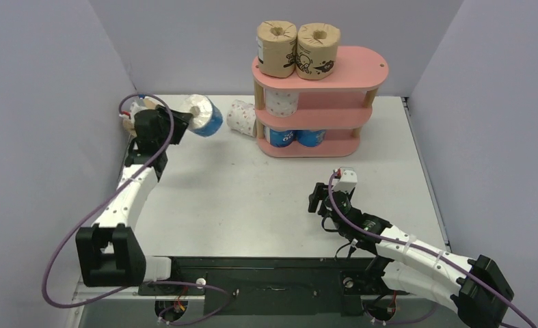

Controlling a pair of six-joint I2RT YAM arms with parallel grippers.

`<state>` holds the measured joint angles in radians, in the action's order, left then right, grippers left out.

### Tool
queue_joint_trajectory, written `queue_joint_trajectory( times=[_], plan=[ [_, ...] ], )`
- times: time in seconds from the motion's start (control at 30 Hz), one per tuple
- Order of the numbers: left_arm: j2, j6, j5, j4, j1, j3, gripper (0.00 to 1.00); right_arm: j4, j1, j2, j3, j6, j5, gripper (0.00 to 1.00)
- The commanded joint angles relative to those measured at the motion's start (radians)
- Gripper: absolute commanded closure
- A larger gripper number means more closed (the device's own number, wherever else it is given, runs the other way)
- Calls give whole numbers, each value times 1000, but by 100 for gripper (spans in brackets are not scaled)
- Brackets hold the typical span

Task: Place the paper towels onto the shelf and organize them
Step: Place the paper towel at the center of the board.

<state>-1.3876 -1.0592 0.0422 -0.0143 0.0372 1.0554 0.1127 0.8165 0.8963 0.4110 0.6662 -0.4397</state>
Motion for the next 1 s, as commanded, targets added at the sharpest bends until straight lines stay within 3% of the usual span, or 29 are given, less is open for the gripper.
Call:
queue_joint_trajectory(
  times=[0.0, 0.23, 0.4, 0.67, 0.73, 0.87, 0.97],
  plan=[
    [217, 108, -65, -16, -207, -71, 73, 7, -8, -21, 23, 5, 1, 37],
    [498, 224, -236, -209, -525, -208, 73, 53, -11, -119, 15, 22, -59, 36],
    [568, 238, -287, -274, -676, -280, 73, 68, -18, -195, -17, 81, -117, 35],
    [456, 278, -309, -199, -829, -309, 72, 41, -144, -195, -28, 157, 85, 26],
    [411, 289, -302, -166, -845, -307, 72, 37, -167, -201, -30, 154, 128, 20],
    [329, 296, -288, -111, -864, -312, 72, 48, -175, -253, -50, 142, 122, 4],
    [283, 295, -269, -68, -875, -314, 71, 44, -177, -283, -69, 125, 112, 2]
  ],
)
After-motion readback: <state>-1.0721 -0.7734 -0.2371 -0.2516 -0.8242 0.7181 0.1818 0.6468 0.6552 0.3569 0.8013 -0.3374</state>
